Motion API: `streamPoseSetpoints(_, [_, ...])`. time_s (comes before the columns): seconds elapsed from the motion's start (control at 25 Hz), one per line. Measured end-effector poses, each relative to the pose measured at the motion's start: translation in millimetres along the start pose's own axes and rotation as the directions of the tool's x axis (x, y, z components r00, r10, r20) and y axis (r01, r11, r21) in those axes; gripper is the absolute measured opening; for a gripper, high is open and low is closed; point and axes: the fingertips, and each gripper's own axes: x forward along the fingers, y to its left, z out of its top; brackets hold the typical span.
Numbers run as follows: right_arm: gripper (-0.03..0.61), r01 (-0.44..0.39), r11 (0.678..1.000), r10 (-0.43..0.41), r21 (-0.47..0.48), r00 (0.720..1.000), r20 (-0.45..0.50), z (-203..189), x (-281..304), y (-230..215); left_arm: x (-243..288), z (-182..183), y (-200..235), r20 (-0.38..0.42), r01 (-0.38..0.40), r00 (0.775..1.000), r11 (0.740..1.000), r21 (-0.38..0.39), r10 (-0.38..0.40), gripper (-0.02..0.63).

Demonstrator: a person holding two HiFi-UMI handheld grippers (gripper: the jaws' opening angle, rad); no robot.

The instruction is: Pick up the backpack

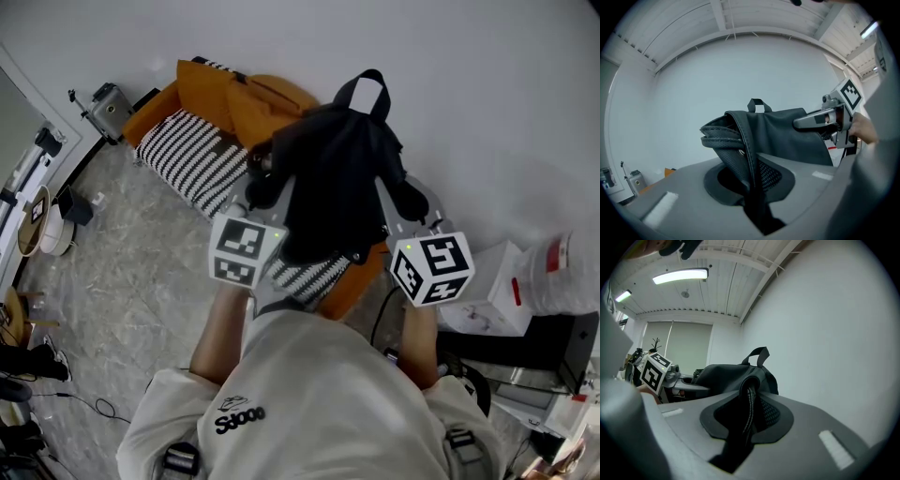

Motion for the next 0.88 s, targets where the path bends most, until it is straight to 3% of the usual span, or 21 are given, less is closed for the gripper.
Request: streamPoseSetpoints(0.88, [0.060, -0.014, 1.000, 0.013, -0.010, 1.000, -0.016, -6.0, 15.4, 5.1, -1.2, -8.3, 11.2, -0.016, -0.004, 1.000, 1.000, -0.024, 0.004, 0.051])
